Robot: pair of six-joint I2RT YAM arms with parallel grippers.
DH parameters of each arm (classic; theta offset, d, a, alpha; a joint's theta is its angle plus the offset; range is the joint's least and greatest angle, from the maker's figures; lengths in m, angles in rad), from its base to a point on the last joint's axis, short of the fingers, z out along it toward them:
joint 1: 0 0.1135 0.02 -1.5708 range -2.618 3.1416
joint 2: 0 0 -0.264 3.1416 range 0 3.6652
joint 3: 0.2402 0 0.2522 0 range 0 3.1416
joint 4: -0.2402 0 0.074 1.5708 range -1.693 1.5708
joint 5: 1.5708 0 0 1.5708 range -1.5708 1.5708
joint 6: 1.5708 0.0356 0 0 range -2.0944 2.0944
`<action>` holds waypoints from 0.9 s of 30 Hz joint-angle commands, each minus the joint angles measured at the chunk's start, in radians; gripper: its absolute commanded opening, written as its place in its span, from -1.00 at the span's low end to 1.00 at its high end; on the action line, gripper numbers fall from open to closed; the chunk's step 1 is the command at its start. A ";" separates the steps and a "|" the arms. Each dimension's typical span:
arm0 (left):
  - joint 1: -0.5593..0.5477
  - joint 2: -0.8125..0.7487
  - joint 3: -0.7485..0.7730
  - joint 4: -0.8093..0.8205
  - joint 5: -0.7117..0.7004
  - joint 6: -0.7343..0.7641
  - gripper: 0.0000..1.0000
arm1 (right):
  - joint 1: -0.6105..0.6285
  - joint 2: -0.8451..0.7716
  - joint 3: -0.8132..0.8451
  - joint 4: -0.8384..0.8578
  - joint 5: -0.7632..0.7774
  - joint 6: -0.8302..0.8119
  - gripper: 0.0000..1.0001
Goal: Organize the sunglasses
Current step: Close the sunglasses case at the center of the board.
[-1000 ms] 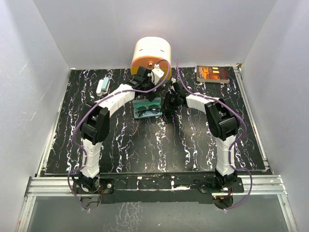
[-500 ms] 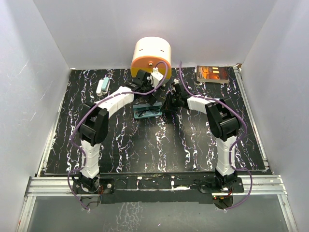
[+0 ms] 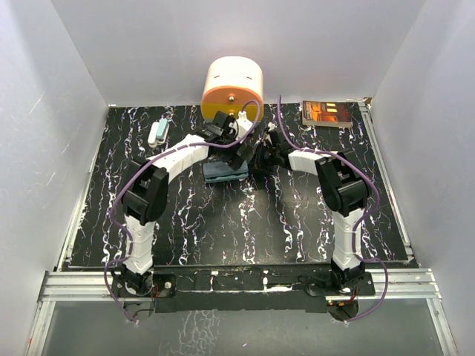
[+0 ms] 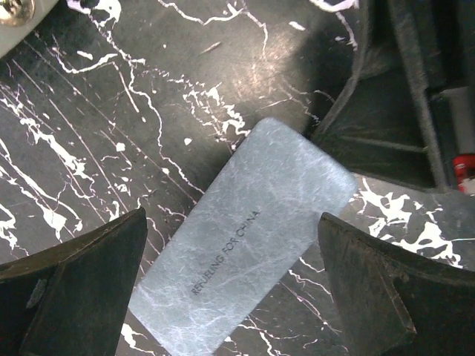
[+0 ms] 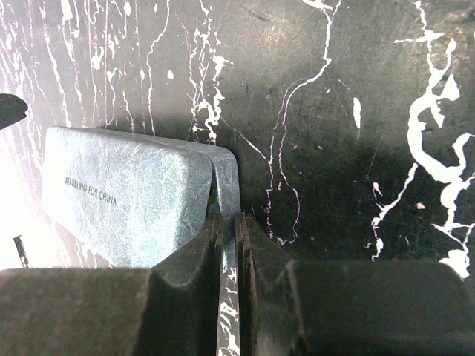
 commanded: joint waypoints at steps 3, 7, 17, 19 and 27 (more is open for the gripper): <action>-0.032 -0.006 0.120 -0.073 0.053 -0.025 0.94 | 0.013 0.021 -0.048 0.021 -0.019 -0.003 -0.85; -0.045 0.027 0.154 -0.094 0.072 -0.047 0.94 | 0.009 0.021 -0.060 0.029 -0.024 -0.004 -0.85; -0.067 0.059 0.124 -0.130 0.051 -0.055 0.94 | -0.013 0.006 -0.081 0.044 -0.053 -0.007 -0.85; -0.067 0.055 0.103 -0.128 0.043 -0.055 0.93 | -0.017 0.001 -0.085 0.047 -0.057 -0.009 -0.85; -0.067 0.048 0.030 -0.107 0.056 -0.074 0.92 | -0.045 0.000 -0.114 0.086 -0.136 -0.005 -0.83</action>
